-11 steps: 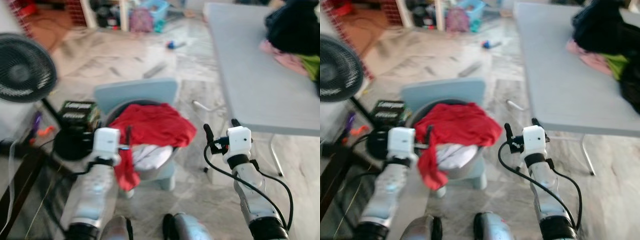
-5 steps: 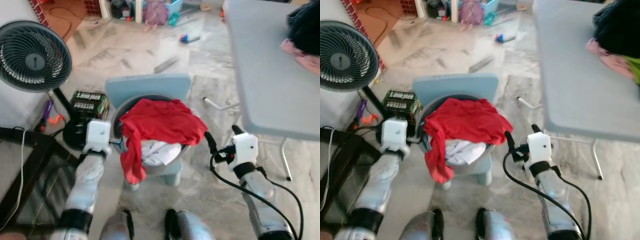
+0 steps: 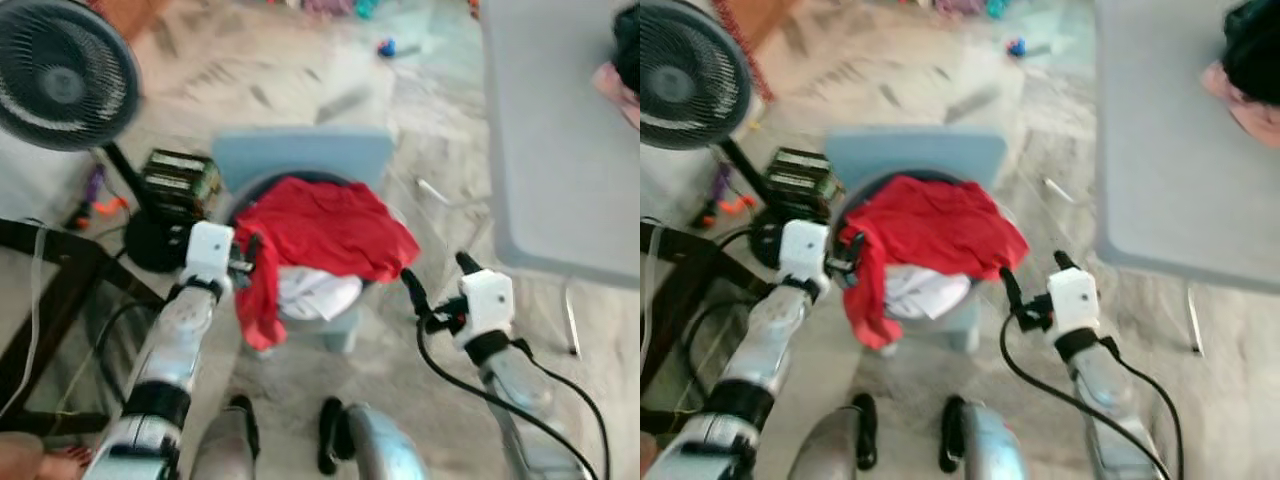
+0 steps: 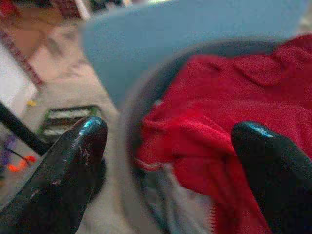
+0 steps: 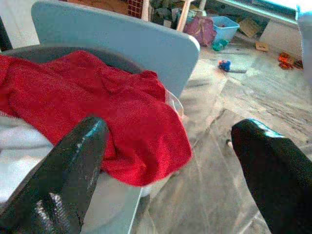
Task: Hang hanger
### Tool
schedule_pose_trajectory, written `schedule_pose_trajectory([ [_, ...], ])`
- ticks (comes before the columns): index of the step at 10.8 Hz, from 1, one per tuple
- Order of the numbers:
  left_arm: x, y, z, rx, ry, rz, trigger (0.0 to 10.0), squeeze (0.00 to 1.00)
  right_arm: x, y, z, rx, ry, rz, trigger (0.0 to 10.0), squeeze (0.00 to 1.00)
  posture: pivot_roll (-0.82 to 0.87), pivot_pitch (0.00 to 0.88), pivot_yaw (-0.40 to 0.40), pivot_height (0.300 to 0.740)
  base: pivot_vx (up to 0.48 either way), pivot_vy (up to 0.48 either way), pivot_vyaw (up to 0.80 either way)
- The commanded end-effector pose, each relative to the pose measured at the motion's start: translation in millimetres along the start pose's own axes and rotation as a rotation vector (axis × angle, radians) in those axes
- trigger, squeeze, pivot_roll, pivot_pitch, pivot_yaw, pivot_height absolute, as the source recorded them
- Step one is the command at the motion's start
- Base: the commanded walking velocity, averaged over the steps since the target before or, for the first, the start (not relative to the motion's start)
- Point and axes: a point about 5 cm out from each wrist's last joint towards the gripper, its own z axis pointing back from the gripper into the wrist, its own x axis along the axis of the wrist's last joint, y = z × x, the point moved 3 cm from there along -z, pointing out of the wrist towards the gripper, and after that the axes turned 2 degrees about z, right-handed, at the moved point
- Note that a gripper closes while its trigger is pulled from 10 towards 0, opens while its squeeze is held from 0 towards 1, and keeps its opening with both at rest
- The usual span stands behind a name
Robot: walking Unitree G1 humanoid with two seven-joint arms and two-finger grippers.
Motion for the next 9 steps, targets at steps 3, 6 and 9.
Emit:
schedule_pose_trajectory([
  [3, -26.1, -26.0, -5.9, -0.121, 0.144, -0.044, 0.0, 0.0, 4.5, -12.1, 12.4, -0.027, 0.02, 0.013, 10.0, 0.0, -0.17, 0.296, -0.098, 0.74, 0.0, 0.0, 0.0],
  [6, -40.4, -48.2, -3.1, -0.236, 0.213, -0.074, 0.0, 0.0, 7.8, -10.5, 14.2, -0.015, 0.023, 0.033, 10.0, 0.0, -0.18, 0.292, -0.11, 0.74, 0.0, 0.0, 0.0],
  [9, -51.5, -67.6, 4.0, -0.339, 0.266, -0.074, 0.0, 0.0, 9.1, -10.5, 8.7, 0.0, 0.023, 0.049, 10.0, 0.0, -0.17, 0.283, -0.112, 0.74, 0.0, 0.0, 0.0],
])
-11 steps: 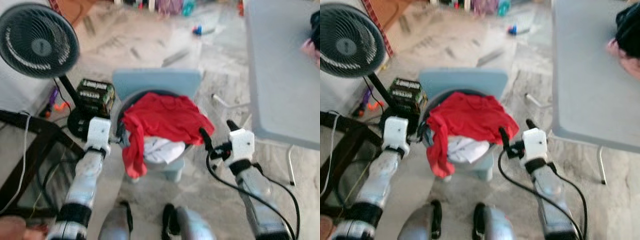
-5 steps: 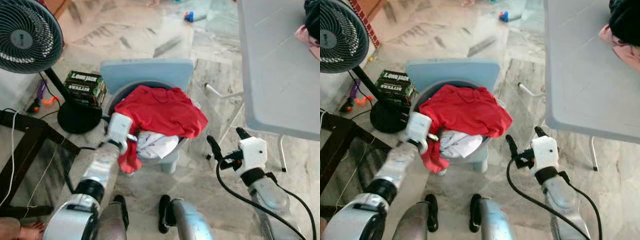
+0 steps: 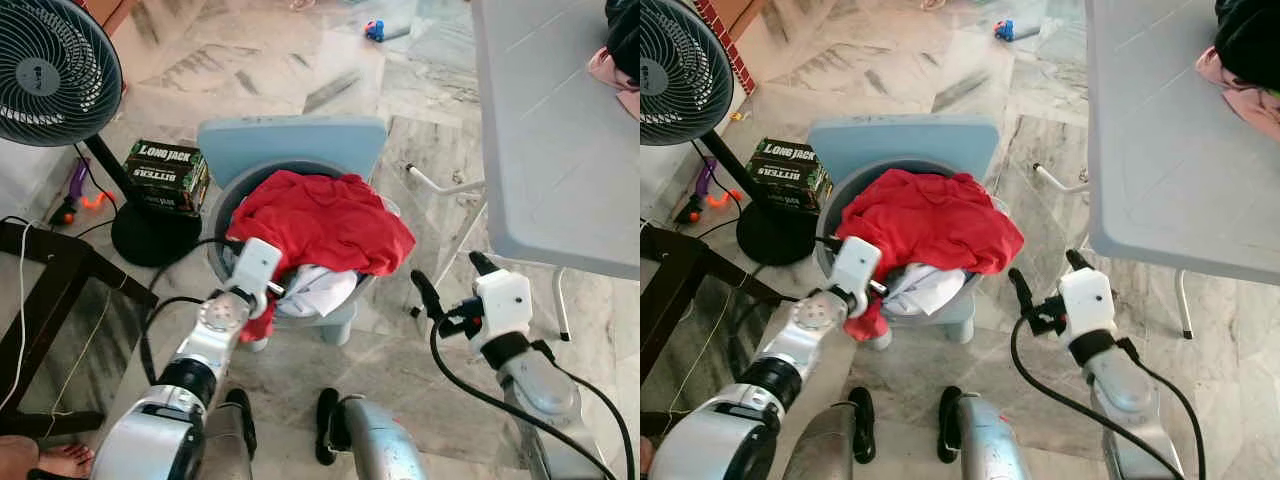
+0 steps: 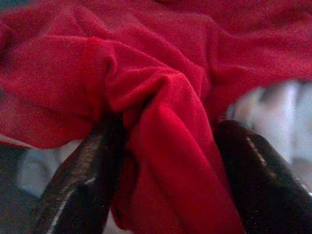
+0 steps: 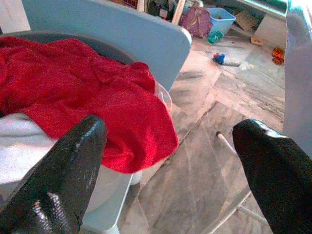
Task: Hang hanger
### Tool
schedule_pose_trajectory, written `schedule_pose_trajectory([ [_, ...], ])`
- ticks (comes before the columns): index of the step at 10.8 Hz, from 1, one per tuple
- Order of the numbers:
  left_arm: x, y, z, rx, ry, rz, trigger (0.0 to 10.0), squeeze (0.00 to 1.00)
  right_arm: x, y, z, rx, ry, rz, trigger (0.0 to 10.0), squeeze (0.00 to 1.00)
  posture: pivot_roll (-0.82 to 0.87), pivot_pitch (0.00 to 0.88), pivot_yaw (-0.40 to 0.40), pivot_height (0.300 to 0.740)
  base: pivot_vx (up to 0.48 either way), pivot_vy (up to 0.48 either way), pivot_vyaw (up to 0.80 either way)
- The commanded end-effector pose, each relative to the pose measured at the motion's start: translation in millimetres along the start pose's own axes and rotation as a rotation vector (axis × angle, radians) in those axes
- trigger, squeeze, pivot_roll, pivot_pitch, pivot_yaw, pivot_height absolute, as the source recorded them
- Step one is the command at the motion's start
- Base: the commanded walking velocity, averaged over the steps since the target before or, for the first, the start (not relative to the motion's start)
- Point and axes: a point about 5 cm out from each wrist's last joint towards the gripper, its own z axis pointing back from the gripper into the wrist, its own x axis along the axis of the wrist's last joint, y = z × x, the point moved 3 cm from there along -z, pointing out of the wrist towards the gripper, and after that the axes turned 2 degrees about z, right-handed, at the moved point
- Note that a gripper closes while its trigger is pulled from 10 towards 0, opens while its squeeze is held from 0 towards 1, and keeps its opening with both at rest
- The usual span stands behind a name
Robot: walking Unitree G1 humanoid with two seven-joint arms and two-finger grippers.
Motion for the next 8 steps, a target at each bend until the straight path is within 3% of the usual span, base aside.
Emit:
schedule_pose_trajectory([
  [1, -24.7, -21.2, 3.0, -0.089, 0.103, 0.005, 0.0, 0.0, -1.2, -2.3, 3.6, -0.004, 0.017, 0.012, 10.0, 0.0, -0.17, 0.28, -0.112, 0.74, 0.0, 0.0, 0.0],
  [3, -40.8, -41.0, 7.5, -0.205, 0.185, -0.076, 0.0, 0.0, -0.4, -1.4, 1.8, 0.002, 0.016, 0.02, 10.0, 0.0, -0.16, 0.272, -0.111, 0.74, 0.0, 0.0, 0.0],
  [5, -50.3, -51.4, 20.3, -0.31, 0.187, -0.242, 0.0, 0.0, 0.0, -1.4, -3.9, 0.005, 0.013, 0.025, 10.0, 0.0, -0.15, 0.268, -0.111, 0.74, 0.0, 0.0, 0.0],
  [7, -43.0, -41.2, 28.8, -0.263, 0.135, -0.331, 0.0, 0.0, 0.5, 0.4, -8.8, 0.011, 0.006, 0.027, 10.0, 0.0, -0.13, 0.26, -0.11, 0.74, 0.0, 0.0, 0.0],
  [8, -34.9, -34.7, 30.4, -0.212, 0.092, -0.324, 0.0, 0.0, 0.4, 0.9, -11.3, 0.013, 0.004, 0.027, 10.0, 0.0, -0.12, 0.257, -0.108, 0.74, 0.0, 0.0, 0.0],
])
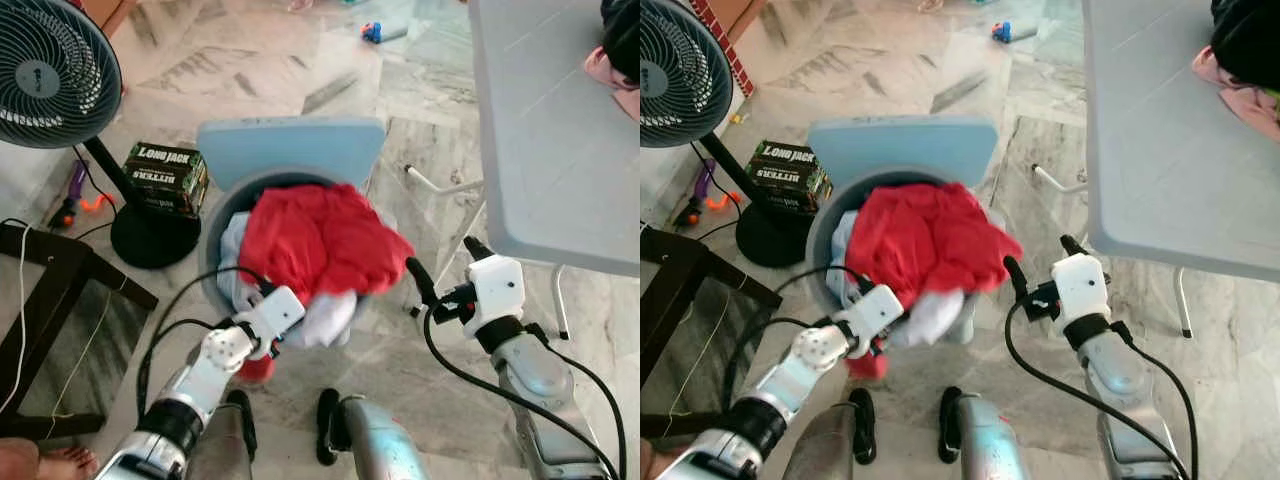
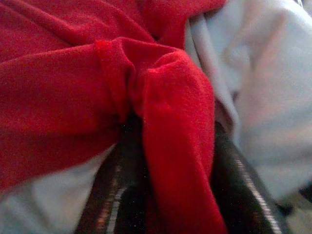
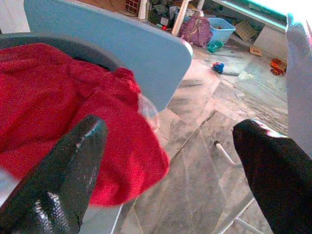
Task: Hang hanger
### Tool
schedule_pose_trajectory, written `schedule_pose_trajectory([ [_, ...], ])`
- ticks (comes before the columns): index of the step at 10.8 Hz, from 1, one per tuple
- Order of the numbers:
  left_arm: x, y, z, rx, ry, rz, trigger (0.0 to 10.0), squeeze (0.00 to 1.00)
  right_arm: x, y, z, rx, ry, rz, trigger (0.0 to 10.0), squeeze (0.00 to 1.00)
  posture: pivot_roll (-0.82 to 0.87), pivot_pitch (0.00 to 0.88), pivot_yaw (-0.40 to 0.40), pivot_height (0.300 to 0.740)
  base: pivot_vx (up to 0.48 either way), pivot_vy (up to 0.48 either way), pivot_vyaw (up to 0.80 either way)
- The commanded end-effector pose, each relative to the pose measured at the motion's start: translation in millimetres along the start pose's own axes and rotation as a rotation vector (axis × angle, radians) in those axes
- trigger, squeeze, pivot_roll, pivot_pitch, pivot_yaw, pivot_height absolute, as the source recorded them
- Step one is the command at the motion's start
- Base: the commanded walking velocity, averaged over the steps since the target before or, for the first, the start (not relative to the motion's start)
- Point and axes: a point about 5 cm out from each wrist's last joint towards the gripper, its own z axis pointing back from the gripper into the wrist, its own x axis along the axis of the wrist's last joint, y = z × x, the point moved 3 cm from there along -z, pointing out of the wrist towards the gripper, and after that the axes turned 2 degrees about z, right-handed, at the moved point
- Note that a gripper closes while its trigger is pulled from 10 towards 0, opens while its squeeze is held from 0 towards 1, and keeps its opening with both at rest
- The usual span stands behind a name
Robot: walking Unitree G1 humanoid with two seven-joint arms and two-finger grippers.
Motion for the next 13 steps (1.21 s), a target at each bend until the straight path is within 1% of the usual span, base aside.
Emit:
schedule_pose_trajectory([
  [1, -15.4, -3.8, 4.7, 0.021, 0.053, 0.003, 0.0, 0.0, -5.6, 2.0, 1.4, 0.0, 0.021, -0.001, 10.0, 0.0, -0.11, 0.254, -0.107, 0.74, 0.0, 0.0, 0.0],
  [2, -21.3, 14.6, 10.0, 0.117, 0.071, 0.008, 0.0, 0.0, -5.2, 2.5, -0.6, -0.001, 0.017, 0.0, 10.0, 0.0, -0.12, 0.248, -0.109, 0.74, 0.0, 0.0, 0.0],
  [3, -16.3, 28.7, 12.6, 0.176, 0.051, -0.002, 0.0, 0.0, -4.9, 2.5, -1.0, -0.001, 0.015, 0.001, 10.0, 0.0, -0.12, 0.245, -0.109, 0.74, 0.0, 0.0, 0.0],
  [4, 0.2, 53.4, 15.7, 0.272, -0.007, -0.023, 0.0, 0.0, -4.7, 1.0, -1.7, -0.005, 0.012, 0.005, 10.0, 0.0, -0.11, 0.24, -0.108, 0.74, 0.0, 0.0, 0.0],
  [5, 10.9, 71.8, 19.1, 0.368, -0.052, -0.001, 0.0, 0.0, -4.3, 0.4, -4.7, -0.01, 0.006, 0.007, 10.0, 0.0, -0.11, 0.232, -0.102, 0.74, 0.0, 0.0, 0.0],
  [6, 15.0, 83.5, 23.4, 0.443, -0.087, 0.058, 0.0, 0.0, -3.7, 0.4, -7.1, -0.013, 0.002, 0.007, 10.0, 0.0, -0.1, 0.231, -0.099, 0.74, 0.0, 0.0, 0.0],
  [7, 15.5, 89.6, 27.2, 0.481, -0.108, 0.084, 0.0, 0.0, -4.9, 2.3, -8.4, -0.013, 0.003, 0.005, 10.0, 0.0, -0.09, 0.228, -0.099, 0.74, 0.0, 0.0, 0.0],
  [8, 27.6, 88.0, 29.0, 0.476, -0.185, 0.103, 0.0, 0.0, -5.5, 5.3, -9.0, -0.007, 0.002, 0.003, 10.0, 0.0, -0.08, 0.226, -0.097, 0.74, 0.0, 0.0, 0.0],
  [9, 46.0, 86.6, 33.1, 0.487, -0.271, 0.053, 0.0, 0.0, -6.0, 7.2, -10.5, -0.003, 0.0, 0.003, 10.0, 0.0, -0.08, 0.221, -0.093, 0.74, 0.0, 0.0, 0.0],
  [10, 67.3, 87.1, 41.5, 0.535, -0.359, -0.048, 0.0, 0.0, -6.9, 6.4, -13.9, -0.009, -0.003, 0.001, 10.0, 0.0, -0.07, 0.218, -0.087, 0.74, 0.0, 0.0, 0.0],
  [11, 73.2, 84.5, 44.0, 0.52, -0.374, -0.14, 0.0, 0.0, -6.9, 6.5, -16.3, -0.011, -0.005, 0.0, 10.0, 0.0, -0.06, 0.213, -0.082, 0.74, 0.0, 0.0, 0.0],
  [12, 72.6, 77.0, 43.7, 0.461, -0.364, -0.206, 0.0, 0.0, -7.1, 8.3, -18.7, -0.011, -0.008, -0.002, 10.0, 0.0, -0.05, 0.208, -0.079, 0.74, 0.0, 0.0, 0.0],
  [13, 68.4, 50.8, 40.9, 0.268, -0.328, -0.265, 0.0, 0.0, -6.9, 10.4, -20.6, -0.01, -0.014, -0.004, 10.0, 0.0, -0.04, 0.205, -0.075, 0.74, 0.0, 0.0, 0.0],
])
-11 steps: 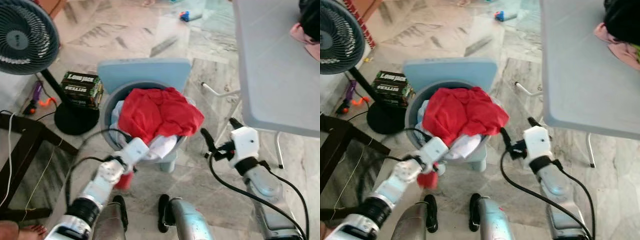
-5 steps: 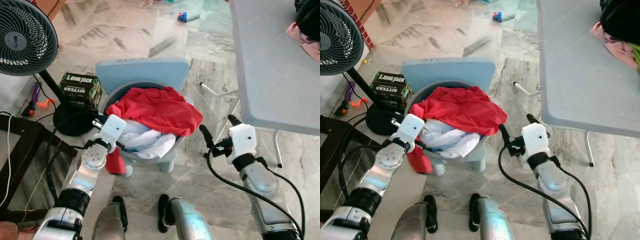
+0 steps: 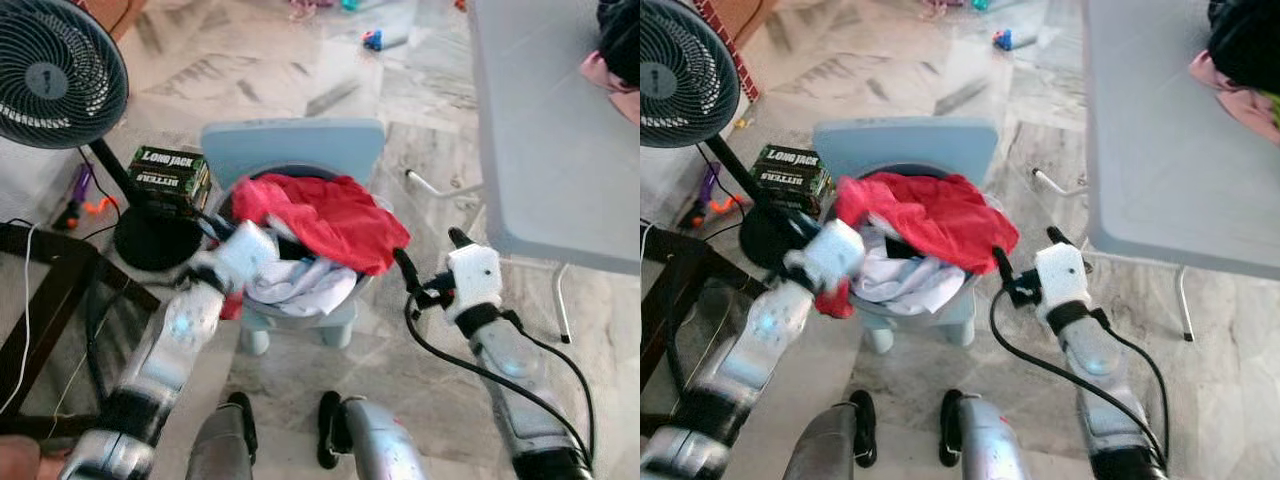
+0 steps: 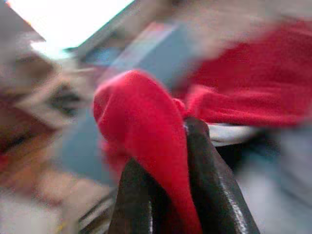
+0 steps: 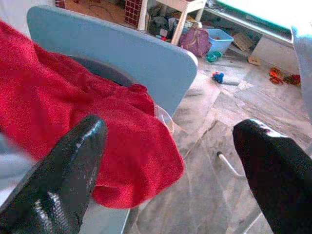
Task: Hang hanger
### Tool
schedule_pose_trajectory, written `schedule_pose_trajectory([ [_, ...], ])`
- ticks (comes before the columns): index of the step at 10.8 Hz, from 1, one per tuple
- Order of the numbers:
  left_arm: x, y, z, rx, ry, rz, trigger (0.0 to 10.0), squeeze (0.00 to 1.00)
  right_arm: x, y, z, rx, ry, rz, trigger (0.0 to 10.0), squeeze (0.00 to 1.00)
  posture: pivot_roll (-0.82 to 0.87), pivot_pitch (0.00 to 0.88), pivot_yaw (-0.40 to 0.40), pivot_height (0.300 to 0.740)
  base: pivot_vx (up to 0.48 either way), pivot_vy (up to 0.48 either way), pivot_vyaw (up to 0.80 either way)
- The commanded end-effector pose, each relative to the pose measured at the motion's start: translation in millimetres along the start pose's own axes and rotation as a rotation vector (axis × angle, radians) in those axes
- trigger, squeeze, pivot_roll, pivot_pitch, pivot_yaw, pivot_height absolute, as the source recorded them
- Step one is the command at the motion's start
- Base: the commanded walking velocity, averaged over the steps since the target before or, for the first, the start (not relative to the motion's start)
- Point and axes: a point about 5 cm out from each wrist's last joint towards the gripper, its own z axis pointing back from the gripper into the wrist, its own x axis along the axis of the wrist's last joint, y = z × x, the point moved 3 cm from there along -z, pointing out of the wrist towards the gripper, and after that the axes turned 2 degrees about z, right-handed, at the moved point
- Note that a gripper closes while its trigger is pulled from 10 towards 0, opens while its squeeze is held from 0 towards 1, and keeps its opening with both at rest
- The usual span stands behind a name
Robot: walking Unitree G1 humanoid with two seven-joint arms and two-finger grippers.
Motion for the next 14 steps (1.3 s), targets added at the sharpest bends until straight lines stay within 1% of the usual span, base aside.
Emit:
schedule_pose_trajectory([
  [1, -7.5, -32.1, 7.7, -0.181, 0.07, 0.001, 0.0, 0.0, -5.2, 1.9, 2.6, 0.005, 0.015, 0.003, 10.0, 0.0, -0.04, 0.206, -0.072, 0.74, 0.0, 0.0, 0.0],
  [2, -18.3, -57.0, 25.9, -0.366, 0.136, -0.04, 0.0, 0.0, -6.5, 2.4, 2.5, 0.002, 0.016, 0.003, 10.0, 0.0, -0.04, 0.207, -0.071, 0.74, 0.0, 0.0, 0.0],
  [3, -20.6, -64.3, 31.9, -0.425, 0.154, -0.009, 0.0, 0.0, -7.4, 3.0, 2.6, 0.002, 0.017, 0.003, 10.0, 0.0, -0.03, 0.209, -0.07, 0.74, 0.0, 0.0, 0.0],
  [5, -28.7, -76.3, 43.8, -0.562, 0.246, 0.044, 0.0, 0.0, -8.4, 4.5, 1.5, 0.002, 0.015, 0.007, 10.0, 0.0, -0.03, 0.207, -0.069, 0.74, 0.0, 0.0, 0.0],
  [7, -27.6, -73.2, 41.4, -0.528, 0.259, 0.101, 0.0, 0.0, -8.6, 3.9, 0.7, 0.0, 0.013, 0.01, 10.0, 0.0, -0.03, 0.208, -0.068, 0.74, 0.0, 0.0, 0.0],
  [8, -28.8, -66.1, 36.4, -0.42, 0.264, 0.185, 0.0, 0.0, -9.5, 4.5, 1.0, 0.002, 0.015, 0.011, 10.0, 0.0, -0.03, 0.208, -0.068, 0.74, 0.0, 0.0, 0.0],
  [9, -41.4, -50.2, 30.7, -0.194, 0.306, 0.278, 4.7, 0.0, -10.2, 7.1, 0.4, 0.007, 0.016, 0.01, 10.0, 0.0, -0.03, 0.21, -0.07, 0.74, 0.0, 0.0, 0.0],
  [10, -45.8, -49.4, 31.8, -0.122, 0.325, 0.401, 10.0, 0.0, -9.6, 8.1, -0.6, 0.01, 0.015, 0.01, 10.0, 0.0, -0.03, 0.211, -0.071, 0.74, 0.0, 0.0, 0.0],
  [11, -48.8, -53.5, 33.2, -0.108, 0.343, 0.527, 10.0, 1.0, -9.0, 8.8, -1.5, 0.015, 0.012, 0.012, 10.0, 0.0, -0.02, 0.211, -0.073, 0.74, 0.0, 0.0, 0.0],
  [12, -52.3, -54.6, 34.4, -0.073, 0.364, 0.589, 10.0, 1.0, -9.0, 8.8, -2.0, 0.018, 0.012, 0.013, 10.0, 0.0, -0.02, 0.212, -0.075, 0.74, 0.0, 0.0, 0.0],
  [13, -51.4, -58.7, 34.5, -0.098, 0.363, 0.579, 10.0, 1.0, -9.1, 8.8, -2.5, 0.019, 0.011, 0.015, 10.0, 0.0, -0.02, 0.212, -0.075, 0.74, 0.0, 0.0, 0.0],
  [14, -42.6, -75.6, 37.7, -0.204, 0.343, 0.573, 10.0, 1.0, -9.0, 10.1, -4.9, 0.023, 0.011, 0.016, 10.0, 0.0, -0.01, 0.213, -0.074, 0.74, 0.0, 0.0, 0.0],
])
